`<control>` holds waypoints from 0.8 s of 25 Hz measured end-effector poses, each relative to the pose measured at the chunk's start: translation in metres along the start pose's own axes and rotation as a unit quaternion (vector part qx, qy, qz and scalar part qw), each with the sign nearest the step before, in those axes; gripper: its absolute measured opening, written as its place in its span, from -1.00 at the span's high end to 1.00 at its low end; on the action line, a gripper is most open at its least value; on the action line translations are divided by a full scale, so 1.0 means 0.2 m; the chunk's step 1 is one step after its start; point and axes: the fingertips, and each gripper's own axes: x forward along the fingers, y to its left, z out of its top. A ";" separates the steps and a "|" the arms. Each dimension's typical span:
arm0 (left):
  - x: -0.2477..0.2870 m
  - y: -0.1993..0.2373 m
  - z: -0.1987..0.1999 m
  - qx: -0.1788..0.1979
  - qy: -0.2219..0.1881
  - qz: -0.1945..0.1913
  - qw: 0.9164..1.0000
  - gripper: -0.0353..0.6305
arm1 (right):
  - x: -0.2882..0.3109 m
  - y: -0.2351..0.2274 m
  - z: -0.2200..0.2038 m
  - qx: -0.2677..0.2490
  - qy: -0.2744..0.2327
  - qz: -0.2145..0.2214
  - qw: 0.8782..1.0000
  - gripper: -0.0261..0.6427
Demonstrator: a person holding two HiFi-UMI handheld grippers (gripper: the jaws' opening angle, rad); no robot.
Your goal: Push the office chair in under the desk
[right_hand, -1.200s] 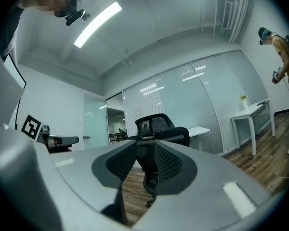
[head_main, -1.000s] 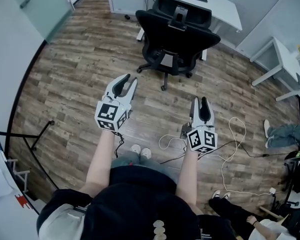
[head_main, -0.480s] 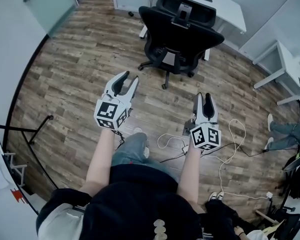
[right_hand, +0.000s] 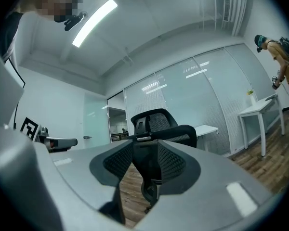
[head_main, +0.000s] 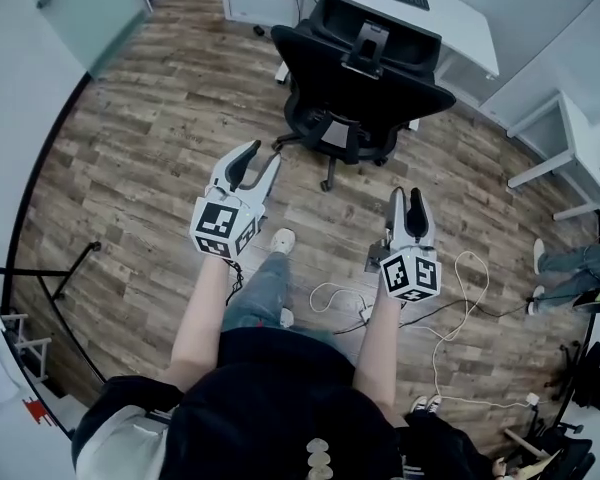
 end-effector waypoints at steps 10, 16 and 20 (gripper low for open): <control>0.59 0.26 0.10 0.021 0.007 -0.032 0.999 0.39 | 0.58 -0.16 0.09 -0.006 -0.014 -0.019 1.000 0.48; 0.95 0.40 0.16 0.042 0.012 -0.056 0.997 0.36 | 0.90 -0.25 0.14 -0.013 -0.024 -0.032 0.999 0.48; 1.18 0.44 0.25 0.050 -0.003 -0.083 0.995 0.31 | 1.06 -0.32 0.21 -0.019 -0.032 -0.043 0.998 0.48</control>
